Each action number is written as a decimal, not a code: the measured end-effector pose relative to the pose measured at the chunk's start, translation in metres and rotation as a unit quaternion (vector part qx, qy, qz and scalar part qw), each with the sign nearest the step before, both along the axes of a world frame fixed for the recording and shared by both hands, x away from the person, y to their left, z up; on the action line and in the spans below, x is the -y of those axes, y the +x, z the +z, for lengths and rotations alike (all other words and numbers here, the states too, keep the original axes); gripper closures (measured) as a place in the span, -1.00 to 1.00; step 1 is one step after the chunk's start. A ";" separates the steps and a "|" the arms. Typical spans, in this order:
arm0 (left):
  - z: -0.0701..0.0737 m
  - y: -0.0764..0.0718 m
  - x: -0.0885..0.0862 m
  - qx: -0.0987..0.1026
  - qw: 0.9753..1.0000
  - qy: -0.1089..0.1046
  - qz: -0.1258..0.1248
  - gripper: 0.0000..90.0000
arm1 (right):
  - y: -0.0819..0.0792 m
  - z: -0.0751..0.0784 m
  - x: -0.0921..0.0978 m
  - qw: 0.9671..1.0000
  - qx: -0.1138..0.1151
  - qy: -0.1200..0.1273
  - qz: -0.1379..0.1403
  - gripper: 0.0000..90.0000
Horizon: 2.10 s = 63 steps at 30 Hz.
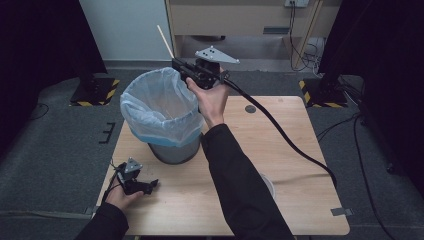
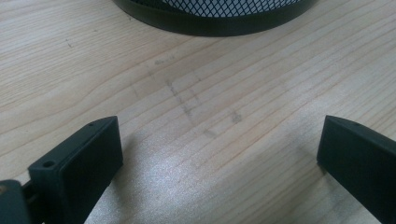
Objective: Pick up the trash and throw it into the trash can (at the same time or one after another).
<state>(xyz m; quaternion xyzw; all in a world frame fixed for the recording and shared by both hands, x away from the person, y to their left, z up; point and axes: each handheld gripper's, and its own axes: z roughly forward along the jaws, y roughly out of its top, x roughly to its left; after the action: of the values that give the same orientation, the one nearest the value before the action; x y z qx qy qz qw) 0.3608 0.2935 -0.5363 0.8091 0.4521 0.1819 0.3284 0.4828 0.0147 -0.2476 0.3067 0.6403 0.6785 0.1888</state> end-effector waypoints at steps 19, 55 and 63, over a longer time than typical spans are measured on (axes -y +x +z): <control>0.000 0.000 0.000 0.001 1.000 -0.001 -0.001 -1.00 | -0.004 0.008 0.028 1.000 0.013 -0.005 -0.013 0.23; 0.000 0.000 0.000 0.000 1.000 0.001 -0.002 -1.00 | -0.128 -0.178 0.228 0.985 -0.119 -0.110 -0.065 -0.22; 0.000 -0.001 0.000 0.000 1.000 0.000 -0.004 -1.00 | -0.123 -0.219 0.240 0.967 -0.174 -0.172 -0.073 -0.18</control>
<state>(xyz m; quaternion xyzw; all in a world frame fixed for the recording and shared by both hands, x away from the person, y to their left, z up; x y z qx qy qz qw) 0.3601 0.2936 -0.5362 0.8110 0.4486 0.1803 0.3294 0.3596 -0.2250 -0.4665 0.4284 0.7465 0.4787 0.1734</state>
